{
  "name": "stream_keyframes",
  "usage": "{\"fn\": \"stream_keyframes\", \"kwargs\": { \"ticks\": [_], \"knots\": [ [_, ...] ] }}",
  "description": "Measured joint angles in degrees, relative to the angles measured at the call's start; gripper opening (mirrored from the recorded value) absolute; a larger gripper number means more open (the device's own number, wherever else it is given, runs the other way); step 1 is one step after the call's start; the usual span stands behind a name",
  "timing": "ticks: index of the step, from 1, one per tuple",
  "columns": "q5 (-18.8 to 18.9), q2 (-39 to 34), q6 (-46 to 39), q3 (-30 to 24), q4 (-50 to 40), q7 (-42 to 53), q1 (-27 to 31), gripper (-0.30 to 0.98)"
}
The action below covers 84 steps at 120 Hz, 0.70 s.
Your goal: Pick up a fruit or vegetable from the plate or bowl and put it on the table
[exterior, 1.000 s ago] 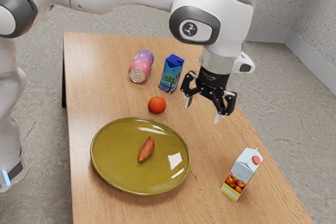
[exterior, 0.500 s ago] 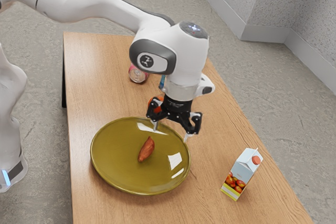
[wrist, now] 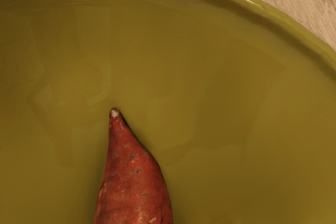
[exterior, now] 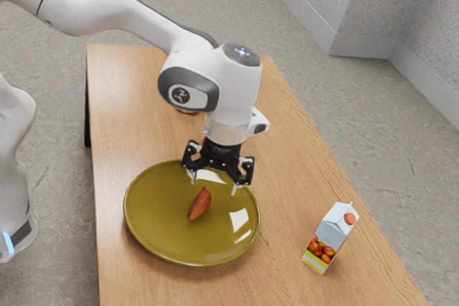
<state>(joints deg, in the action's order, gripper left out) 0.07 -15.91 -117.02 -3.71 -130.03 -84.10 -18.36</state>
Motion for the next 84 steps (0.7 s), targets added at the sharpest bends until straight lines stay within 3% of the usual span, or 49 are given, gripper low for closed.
{"fn": "stream_keyframes", "kwargs": {
  "ticks": [84],
  "knots": [
    [0.63,0.41,-4.35,-0.15,-4.33,-2.1,-0.01,0.68]
  ]
}}
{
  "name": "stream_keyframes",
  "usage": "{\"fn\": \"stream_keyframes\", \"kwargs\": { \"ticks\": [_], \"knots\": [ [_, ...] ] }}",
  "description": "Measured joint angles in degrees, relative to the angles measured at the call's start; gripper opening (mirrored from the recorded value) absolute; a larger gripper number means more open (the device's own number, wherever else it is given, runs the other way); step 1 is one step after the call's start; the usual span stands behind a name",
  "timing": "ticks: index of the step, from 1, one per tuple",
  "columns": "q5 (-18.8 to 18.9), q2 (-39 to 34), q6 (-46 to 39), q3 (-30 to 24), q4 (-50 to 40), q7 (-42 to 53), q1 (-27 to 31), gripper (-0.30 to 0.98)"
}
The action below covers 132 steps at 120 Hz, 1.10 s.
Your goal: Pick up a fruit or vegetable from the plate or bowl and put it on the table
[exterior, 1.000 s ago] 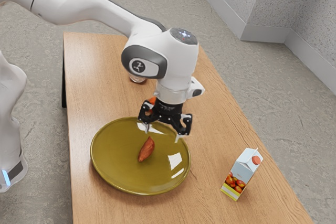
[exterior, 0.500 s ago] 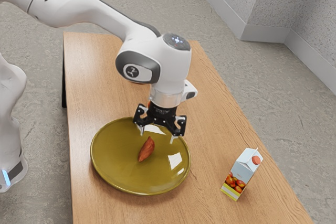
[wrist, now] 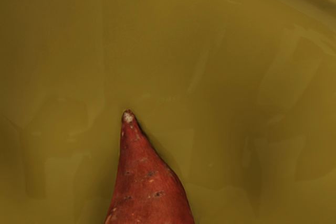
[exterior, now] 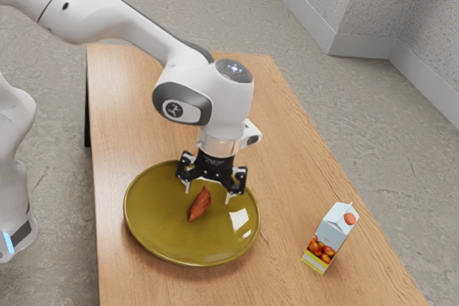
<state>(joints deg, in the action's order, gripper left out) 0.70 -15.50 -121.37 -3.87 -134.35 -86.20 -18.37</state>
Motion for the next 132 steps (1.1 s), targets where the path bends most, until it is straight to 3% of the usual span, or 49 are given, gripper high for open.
{"fn": "stream_keyframes", "kwargs": {
  "ticks": [65,111,132],
  "knots": [
    [0.01,0.39,-2.45,-0.18,-1.96,-0.51,0.0,0.6],
    [0.0,0.81,-3.35,-0.06,-2.16,-0.33,0.07,0.22],
    [-0.03,0.87,-3.21,0.08,-2.16,0.17,0.08,0.16]
  ]
}}
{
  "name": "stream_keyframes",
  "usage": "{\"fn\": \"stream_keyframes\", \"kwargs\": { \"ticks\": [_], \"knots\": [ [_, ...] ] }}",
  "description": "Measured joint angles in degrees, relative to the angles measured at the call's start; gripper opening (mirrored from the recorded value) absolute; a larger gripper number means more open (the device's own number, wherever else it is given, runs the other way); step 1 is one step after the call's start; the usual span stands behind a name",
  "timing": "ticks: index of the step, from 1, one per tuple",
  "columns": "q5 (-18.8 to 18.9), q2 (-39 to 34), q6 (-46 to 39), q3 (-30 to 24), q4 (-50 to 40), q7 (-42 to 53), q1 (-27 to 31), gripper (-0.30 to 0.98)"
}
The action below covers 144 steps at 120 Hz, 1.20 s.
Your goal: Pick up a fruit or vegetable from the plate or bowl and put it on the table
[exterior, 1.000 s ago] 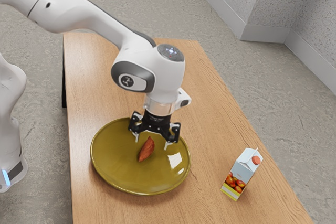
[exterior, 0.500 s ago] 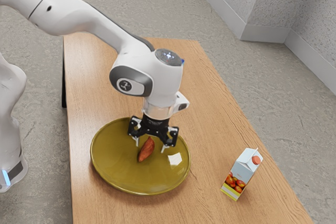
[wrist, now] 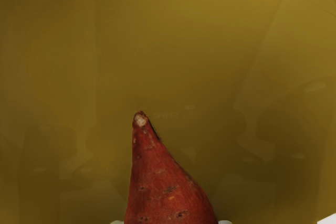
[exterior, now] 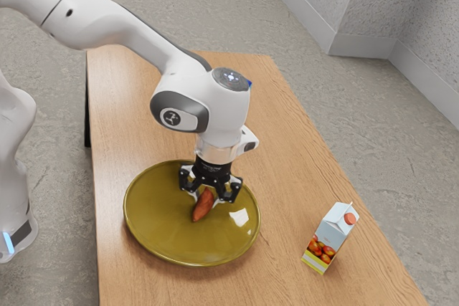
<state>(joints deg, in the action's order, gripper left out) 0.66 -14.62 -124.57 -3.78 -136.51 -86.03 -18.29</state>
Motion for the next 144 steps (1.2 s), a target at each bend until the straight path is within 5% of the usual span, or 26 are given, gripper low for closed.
{"fn": "stream_keyframes", "kwargs": {
  "ticks": [62,90,144],
  "knots": [
    [0.17,-6.94,3.14,4.37,0.57,2.44,0.59,0.11],
    [0.26,-12.2,6.96,5.11,-1.2,3.36,8.0,0.11],
    [3.83,-17.57,11.2,15.69,-5.08,5.06,11.74,0.11]
  ]
}}
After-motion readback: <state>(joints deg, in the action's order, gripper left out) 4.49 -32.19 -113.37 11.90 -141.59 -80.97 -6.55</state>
